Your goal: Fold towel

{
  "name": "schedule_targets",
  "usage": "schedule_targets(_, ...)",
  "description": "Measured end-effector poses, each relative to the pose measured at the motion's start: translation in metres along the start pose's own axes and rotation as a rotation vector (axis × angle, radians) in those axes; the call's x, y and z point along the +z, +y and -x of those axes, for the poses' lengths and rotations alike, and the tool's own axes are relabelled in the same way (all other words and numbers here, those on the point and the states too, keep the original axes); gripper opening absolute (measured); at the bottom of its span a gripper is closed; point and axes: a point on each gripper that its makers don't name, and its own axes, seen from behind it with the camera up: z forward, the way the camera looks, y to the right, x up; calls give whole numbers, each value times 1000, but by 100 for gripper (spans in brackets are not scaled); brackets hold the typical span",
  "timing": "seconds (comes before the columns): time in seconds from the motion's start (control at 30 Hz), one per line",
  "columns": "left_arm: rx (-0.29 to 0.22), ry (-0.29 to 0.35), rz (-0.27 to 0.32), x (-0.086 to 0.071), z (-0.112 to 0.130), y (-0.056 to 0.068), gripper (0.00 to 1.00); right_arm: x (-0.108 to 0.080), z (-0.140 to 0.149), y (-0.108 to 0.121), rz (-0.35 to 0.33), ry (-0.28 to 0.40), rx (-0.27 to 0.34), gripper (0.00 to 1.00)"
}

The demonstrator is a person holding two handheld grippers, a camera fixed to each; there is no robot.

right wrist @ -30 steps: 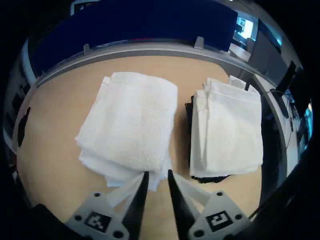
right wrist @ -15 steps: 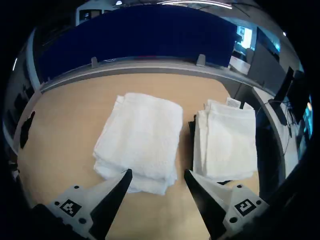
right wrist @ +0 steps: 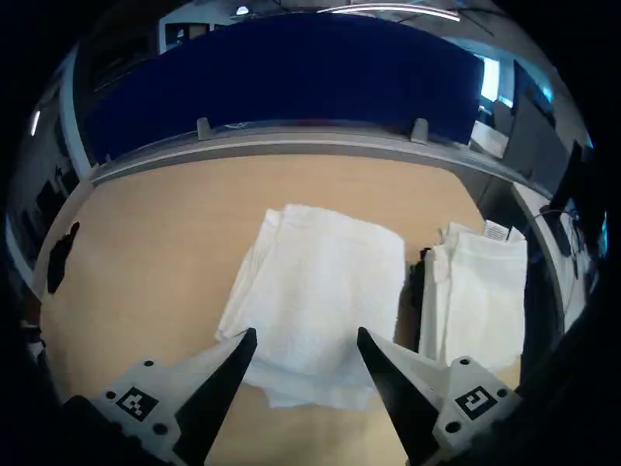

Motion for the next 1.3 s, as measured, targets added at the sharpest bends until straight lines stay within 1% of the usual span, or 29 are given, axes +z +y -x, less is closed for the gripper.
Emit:
schedule_targets(0.07,-1,0,-4,0,0,-1,93,5,3,-4,-7,-11,-9,100)
schedule_targets(0.27,-13,-4,-11,-1,5,-5,93,19,23,-3,1,-57,-38,100)
schedule_targets(0.43,-14,-8,-18,0,6,-8,93,19,23,-2,-4,-56,-47,100)
schedule_targets(0.53,-15,-8,-19,1,4,-9,93,14,13,-2,-6,-40,-53,100)
schedule_targets(0.67,-19,-7,-18,2,2,-9,93,7,-6,1,-2,-4,-61,100)
schedule_targets(0.77,-17,-8,-18,3,2,-10,93,8,-19,5,0,12,-55,100)
schedule_targets(0.97,-15,-9,-23,4,1,-12,93,12,-42,8,-1,35,-42,100)
schedule_targets(1.3,-29,-10,-43,4,2,-20,93,29,-69,4,-6,40,-58,100)
